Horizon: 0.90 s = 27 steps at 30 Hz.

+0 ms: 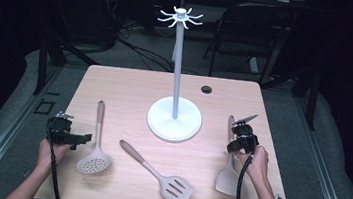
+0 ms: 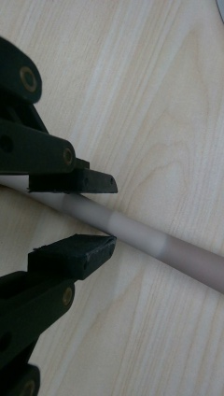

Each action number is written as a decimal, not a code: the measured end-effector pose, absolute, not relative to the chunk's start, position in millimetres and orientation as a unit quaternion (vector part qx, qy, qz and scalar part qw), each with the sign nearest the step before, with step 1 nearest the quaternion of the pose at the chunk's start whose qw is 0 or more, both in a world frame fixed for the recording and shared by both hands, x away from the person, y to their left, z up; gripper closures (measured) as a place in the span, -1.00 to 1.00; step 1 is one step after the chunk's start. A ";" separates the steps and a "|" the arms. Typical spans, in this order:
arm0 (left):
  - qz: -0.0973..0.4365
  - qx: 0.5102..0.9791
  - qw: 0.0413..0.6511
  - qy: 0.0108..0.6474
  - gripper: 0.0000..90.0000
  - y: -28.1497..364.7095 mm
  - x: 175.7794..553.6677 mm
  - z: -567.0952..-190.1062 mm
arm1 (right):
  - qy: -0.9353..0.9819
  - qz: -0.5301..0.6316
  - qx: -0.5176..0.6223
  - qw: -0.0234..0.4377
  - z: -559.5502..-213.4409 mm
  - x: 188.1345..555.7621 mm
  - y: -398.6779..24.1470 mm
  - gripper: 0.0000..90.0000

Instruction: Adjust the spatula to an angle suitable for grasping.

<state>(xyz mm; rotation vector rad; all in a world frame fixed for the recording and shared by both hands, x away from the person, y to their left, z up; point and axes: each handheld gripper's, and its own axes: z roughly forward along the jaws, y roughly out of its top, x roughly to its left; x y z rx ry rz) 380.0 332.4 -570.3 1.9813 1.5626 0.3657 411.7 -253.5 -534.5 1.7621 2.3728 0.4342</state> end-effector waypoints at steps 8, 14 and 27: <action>0.137 0.743 0.293 0.587 -0.92 331.7 379.7 -569.9 | 0.786 0.151 0.595 0.081 -535.0 409.9 -252.0 0.58; 0.141 0.745 0.294 0.582 -0.91 329.3 380.0 -569.9 | 0.777 0.170 0.601 0.077 -536.2 410.5 -255.4 0.59; 0.146 0.743 0.294 0.584 -0.91 328.6 379.5 -569.8 | 0.771 0.168 0.612 0.061 -547.1 415.2 -257.5 0.51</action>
